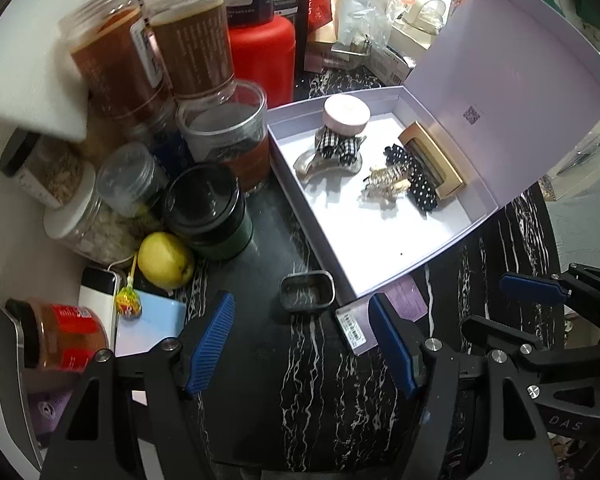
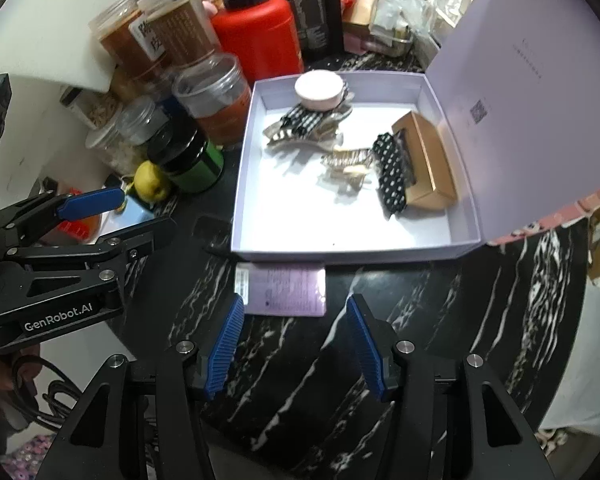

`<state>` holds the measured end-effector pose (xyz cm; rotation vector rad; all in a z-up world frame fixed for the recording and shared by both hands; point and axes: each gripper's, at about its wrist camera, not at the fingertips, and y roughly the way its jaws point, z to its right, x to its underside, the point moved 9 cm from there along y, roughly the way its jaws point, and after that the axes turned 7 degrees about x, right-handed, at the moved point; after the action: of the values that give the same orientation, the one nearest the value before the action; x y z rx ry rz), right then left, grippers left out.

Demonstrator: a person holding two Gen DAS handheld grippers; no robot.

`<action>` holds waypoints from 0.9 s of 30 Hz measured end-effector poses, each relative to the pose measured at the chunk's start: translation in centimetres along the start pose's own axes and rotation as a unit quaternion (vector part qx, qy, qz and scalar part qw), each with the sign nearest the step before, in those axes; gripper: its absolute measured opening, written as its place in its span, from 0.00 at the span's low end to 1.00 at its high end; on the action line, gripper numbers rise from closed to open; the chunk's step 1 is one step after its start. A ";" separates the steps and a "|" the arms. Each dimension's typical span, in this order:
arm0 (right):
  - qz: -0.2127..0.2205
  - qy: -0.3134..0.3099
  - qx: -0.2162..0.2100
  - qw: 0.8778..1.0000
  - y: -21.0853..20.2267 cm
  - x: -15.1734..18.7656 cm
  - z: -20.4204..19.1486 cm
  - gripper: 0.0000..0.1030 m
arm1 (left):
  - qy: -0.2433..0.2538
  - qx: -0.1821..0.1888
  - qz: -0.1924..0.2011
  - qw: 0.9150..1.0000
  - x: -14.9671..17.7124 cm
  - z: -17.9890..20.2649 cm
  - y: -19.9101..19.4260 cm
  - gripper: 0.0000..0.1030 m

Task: Organize rigid objects
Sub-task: 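Withdraw both grippers from the box toward the mirror and lavender card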

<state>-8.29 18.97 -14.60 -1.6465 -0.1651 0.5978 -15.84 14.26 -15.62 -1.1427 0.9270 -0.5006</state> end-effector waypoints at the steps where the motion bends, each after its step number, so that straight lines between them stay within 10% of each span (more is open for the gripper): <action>1: -0.002 0.000 0.000 1.000 0.1 0.2 -0.1 0.52 | -0.001 0.000 -0.001 1.000 0.2 -0.1 0.1 0.67; 8: -0.016 0.008 -0.009 1.000 1.3 1.8 -0.6 0.58 | -0.004 -0.001 0.004 1.000 1.8 -0.8 0.7 0.67; 15: -0.035 0.029 -0.008 0.999 3.1 3.4 -0.9 0.93 | -0.004 -0.004 -0.023 1.000 3.4 -1.8 2.6 0.67; 27: -0.041 0.045 -0.005 0.998 6.6 3.0 -1.7 1.00 | -0.018 0.007 -0.059 0.998 5.0 -4.6 4.9 0.67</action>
<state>-6.43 17.61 -21.64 -1.6649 -0.1695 0.4596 -17.41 9.75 -22.51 -1.1947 0.8273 -0.5787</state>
